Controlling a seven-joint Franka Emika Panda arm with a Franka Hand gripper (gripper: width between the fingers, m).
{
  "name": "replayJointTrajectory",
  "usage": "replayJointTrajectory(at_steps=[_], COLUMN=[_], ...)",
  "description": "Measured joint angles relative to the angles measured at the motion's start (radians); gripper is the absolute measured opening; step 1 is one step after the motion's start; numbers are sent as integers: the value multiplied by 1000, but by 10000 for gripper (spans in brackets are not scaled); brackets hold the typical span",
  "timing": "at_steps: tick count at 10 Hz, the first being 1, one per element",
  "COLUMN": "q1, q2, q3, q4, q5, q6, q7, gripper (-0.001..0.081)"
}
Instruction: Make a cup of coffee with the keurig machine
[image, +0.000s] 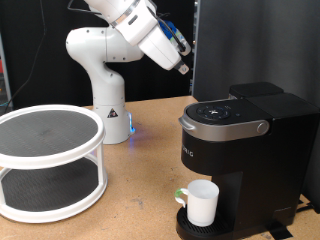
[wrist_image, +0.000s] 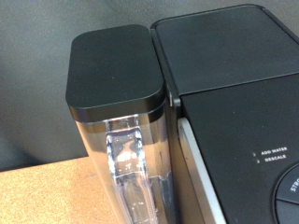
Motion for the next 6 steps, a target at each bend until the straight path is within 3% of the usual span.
replayJointTrajectory(at_steps=[1, 3, 5, 6], q1=[0, 2, 2, 3], q2=[-1, -1, 0, 2], q3=[3, 37, 90, 111], q4=[-4, 9, 48, 70], q5=[0, -123, -219, -225], q6=[10, 8, 6, 5], q7=[-25, -42, 5, 41], gripper=[803, 803, 803, 803])
